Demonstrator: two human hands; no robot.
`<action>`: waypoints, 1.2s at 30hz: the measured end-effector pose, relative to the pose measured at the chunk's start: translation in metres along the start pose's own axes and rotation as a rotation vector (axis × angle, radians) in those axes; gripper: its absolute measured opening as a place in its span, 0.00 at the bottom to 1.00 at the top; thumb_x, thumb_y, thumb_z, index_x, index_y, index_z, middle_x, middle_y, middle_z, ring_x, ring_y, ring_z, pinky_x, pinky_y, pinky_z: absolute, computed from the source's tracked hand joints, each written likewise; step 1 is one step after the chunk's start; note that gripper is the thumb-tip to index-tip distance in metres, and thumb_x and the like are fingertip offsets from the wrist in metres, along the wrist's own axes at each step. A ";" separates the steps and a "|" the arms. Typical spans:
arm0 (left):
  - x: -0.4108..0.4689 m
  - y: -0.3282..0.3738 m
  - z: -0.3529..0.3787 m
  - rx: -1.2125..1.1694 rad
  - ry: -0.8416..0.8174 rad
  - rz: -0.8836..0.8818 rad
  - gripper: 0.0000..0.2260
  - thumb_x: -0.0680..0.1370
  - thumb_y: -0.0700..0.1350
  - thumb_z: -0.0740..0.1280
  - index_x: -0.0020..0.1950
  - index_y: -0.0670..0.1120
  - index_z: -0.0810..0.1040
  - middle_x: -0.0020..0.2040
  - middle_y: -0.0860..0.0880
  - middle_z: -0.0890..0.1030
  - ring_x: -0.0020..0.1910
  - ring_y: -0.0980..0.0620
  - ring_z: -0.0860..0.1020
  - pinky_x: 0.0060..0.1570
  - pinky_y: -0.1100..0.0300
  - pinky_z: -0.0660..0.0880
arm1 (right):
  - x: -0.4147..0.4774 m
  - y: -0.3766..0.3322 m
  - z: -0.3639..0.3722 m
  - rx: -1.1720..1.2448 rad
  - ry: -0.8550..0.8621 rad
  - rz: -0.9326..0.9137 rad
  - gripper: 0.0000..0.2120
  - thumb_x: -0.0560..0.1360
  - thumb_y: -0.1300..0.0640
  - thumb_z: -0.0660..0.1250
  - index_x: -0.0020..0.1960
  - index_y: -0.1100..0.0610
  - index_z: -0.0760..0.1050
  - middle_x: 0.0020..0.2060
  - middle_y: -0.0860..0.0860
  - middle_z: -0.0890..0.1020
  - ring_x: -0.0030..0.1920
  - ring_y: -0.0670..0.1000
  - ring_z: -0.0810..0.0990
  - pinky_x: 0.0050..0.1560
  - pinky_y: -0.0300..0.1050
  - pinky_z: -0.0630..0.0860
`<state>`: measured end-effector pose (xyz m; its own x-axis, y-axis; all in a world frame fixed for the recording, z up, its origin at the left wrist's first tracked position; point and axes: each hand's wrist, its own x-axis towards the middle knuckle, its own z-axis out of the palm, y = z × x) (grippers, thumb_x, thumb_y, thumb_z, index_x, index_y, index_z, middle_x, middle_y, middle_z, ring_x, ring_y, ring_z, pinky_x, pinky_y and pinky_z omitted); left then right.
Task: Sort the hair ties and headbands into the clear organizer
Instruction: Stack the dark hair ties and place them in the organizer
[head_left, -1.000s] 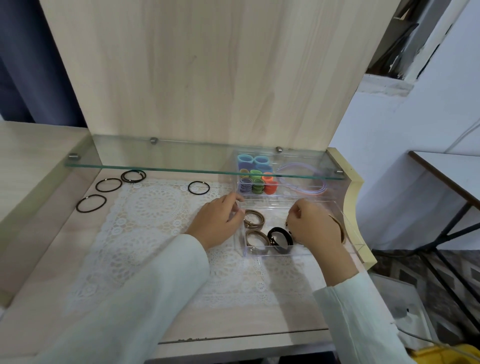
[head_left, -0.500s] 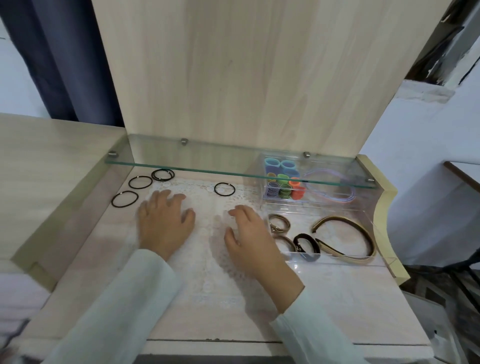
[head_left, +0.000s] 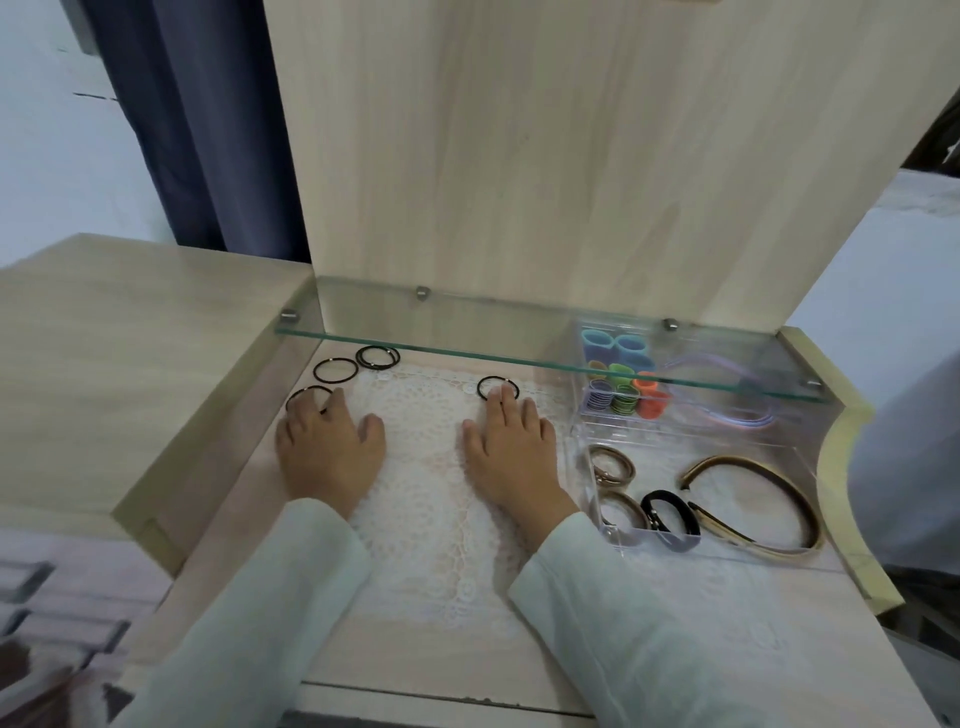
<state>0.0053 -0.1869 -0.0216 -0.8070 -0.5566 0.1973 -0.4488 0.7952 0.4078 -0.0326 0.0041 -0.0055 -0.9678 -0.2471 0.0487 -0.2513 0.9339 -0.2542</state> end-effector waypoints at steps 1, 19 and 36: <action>0.000 0.000 0.000 0.012 -0.012 -0.003 0.27 0.77 0.54 0.62 0.74 0.44 0.68 0.74 0.39 0.66 0.75 0.42 0.60 0.73 0.47 0.56 | 0.003 0.000 0.001 -0.015 0.019 -0.002 0.29 0.82 0.43 0.46 0.78 0.56 0.50 0.78 0.53 0.52 0.76 0.58 0.51 0.73 0.57 0.50; -0.003 -0.004 -0.002 -0.311 0.183 0.038 0.23 0.71 0.48 0.57 0.59 0.40 0.81 0.63 0.40 0.77 0.62 0.38 0.74 0.66 0.44 0.68 | -0.006 0.005 0.007 0.215 0.424 -0.317 0.12 0.77 0.50 0.59 0.52 0.51 0.80 0.51 0.44 0.79 0.52 0.46 0.75 0.57 0.46 0.63; 0.044 -0.015 -0.032 -0.010 -0.074 0.023 0.11 0.72 0.31 0.64 0.53 0.36 0.79 0.52 0.35 0.75 0.51 0.34 0.76 0.50 0.45 0.76 | -0.002 0.010 0.005 0.217 0.241 -0.167 0.15 0.79 0.49 0.60 0.63 0.52 0.76 0.63 0.47 0.75 0.64 0.50 0.69 0.64 0.46 0.60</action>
<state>-0.0115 -0.2313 0.0090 -0.8433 -0.5187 0.1407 -0.4263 0.8050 0.4127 -0.0333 0.0128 -0.0126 -0.8964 -0.2997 0.3265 -0.4219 0.8027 -0.4215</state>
